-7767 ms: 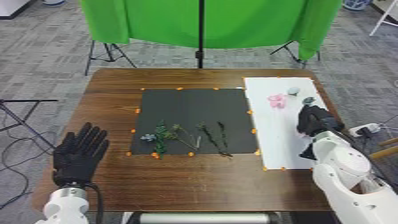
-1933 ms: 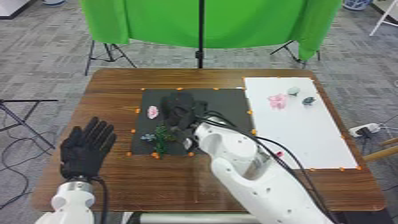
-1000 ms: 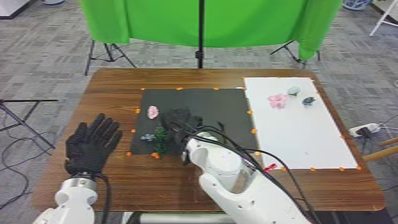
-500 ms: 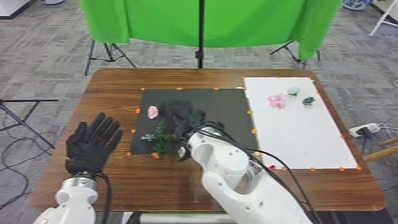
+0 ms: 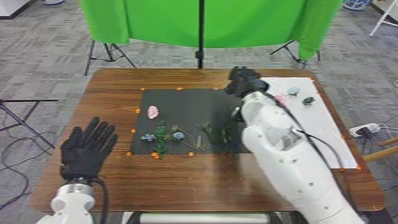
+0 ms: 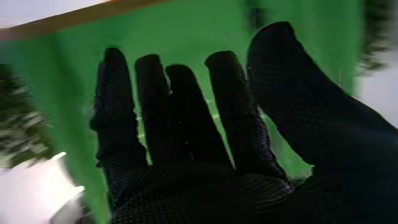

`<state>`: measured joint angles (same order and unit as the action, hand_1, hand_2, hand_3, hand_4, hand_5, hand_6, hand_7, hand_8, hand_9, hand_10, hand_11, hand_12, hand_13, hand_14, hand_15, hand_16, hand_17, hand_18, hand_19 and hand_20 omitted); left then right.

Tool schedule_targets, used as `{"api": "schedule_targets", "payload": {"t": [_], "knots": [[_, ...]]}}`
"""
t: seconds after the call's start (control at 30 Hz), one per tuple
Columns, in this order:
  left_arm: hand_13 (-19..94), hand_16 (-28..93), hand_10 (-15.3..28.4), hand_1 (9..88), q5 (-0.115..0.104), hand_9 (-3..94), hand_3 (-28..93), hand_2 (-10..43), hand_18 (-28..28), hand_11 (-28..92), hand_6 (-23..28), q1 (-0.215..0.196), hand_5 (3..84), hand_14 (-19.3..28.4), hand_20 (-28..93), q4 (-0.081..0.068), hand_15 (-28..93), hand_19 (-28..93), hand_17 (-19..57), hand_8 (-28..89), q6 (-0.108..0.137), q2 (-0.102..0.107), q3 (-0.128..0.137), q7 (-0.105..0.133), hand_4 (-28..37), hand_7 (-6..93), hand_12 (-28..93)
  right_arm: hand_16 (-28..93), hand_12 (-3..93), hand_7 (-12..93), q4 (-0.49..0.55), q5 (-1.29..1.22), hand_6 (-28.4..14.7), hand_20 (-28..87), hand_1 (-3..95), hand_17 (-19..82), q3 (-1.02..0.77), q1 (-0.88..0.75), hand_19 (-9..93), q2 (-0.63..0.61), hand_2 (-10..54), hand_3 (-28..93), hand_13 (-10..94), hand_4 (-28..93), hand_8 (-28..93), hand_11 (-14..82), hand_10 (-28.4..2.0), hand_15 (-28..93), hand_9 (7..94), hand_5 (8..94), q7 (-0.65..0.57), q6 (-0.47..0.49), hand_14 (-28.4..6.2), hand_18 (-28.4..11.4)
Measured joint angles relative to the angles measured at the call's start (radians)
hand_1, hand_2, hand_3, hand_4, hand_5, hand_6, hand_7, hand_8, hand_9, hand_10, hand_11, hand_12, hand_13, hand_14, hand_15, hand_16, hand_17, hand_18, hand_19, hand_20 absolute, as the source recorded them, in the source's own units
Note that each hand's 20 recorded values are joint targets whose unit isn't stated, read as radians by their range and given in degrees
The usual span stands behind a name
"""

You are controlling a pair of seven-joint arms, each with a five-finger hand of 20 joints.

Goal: Arrange flowers

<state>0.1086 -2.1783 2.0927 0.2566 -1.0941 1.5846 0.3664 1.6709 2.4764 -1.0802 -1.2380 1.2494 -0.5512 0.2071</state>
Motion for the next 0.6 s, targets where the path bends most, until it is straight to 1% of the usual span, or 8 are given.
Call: {"api": "schedule_targets", "payload": {"t": [0.13,0.23,0.4,0.53,0.57,0.6], "knots": [[29,-9,16.0,29.5,0.001,39.0,77,13.6,14.7,23,10.4,-0.007,45.2,16.4,11,0.001,40,39,-9.0,-10,0.000,-0.003,0.003,0.003,-28.3,10.7,8,11,11.7,14,-0.026,-0.002,-5.1,24,48.6,19,-0.059,-0.004,67,-0.076,-9.5,80,33,-28,-13,10.5,-18.8,26,39.8,50.8,-0.026,0.015,-18.1,-22.7],[29,-9,16.0,29.5,-0.001,39.0,77,13.7,14.7,23,10.4,-0.007,45.2,16.5,11,0.001,39,38,-9.0,-10,0.002,-0.004,0.003,0.007,-28.3,10.6,8,12,11.4,15,-0.035,-0.005,-4.6,23,50.1,18,-0.098,-0.025,67,-0.124,-9.5,79,34,-28,-13,10.3,-18.0,25,39.8,50.6,-0.037,0.023,-17.6,-22.6],[29,-9,15.9,29.5,-0.002,39.1,78,14.3,14.7,23,10.4,-0.010,45.2,16.4,11,0.001,39,38,-8.9,-10,0.005,-0.007,0.004,0.012,-28.3,10.6,8,12,11.2,15,-0.072,0.010,-3.5,22,51.9,19,-0.120,-0.058,66,-0.160,-9.5,79,38,-28,-13,10.6,-16.1,24,43.2,52.2,-0.036,0.035,-16.6,-22.2],[29,-9,16.0,29.5,-0.002,39.2,78,14.4,14.7,23,10.4,-0.009,45.3,16.4,11,0.000,39,38,-9.0,-10,0.015,-0.008,0.003,0.011,-28.3,10.7,8,14,11.4,14,-0.134,0.020,-2.7,23,58.7,20,-0.113,-0.063,67,-0.159,-9.5,69,41,-28,-13,9.4,-14.6,23,43.0,50.3,-0.025,0.029,-14.7,-21.3],[29,-9,16.0,29.5,-0.002,39.3,78,14.4,14.6,23,10.4,-0.009,45.3,16.4,11,0.000,39,38,-8.9,-10,0.017,-0.009,0.003,0.011,-28.3,10.7,8,14,11.7,14,-0.148,0.023,-2.4,23,60.2,21,-0.110,-0.065,68,-0.157,-9.5,66,42,-28,-13,9.4,-13.8,24,43.9,50.6,-0.021,0.024,-14.3,-21.2],[29,-9,16.0,29.6,-0.002,39.3,78,14.4,14.6,23,10.4,-0.009,45.3,16.4,11,0.000,39,38,-9.0,-10,0.019,-0.009,0.003,0.011,-28.3,10.7,8,15,12.4,14,-0.157,0.026,-1.8,25,62.3,22,-0.109,-0.068,70,-0.156,-9.5,62,47,-28,-13,10.6,-12.6,26,48.4,53.3,-0.016,0.019,-13.2,-21.0]]}}
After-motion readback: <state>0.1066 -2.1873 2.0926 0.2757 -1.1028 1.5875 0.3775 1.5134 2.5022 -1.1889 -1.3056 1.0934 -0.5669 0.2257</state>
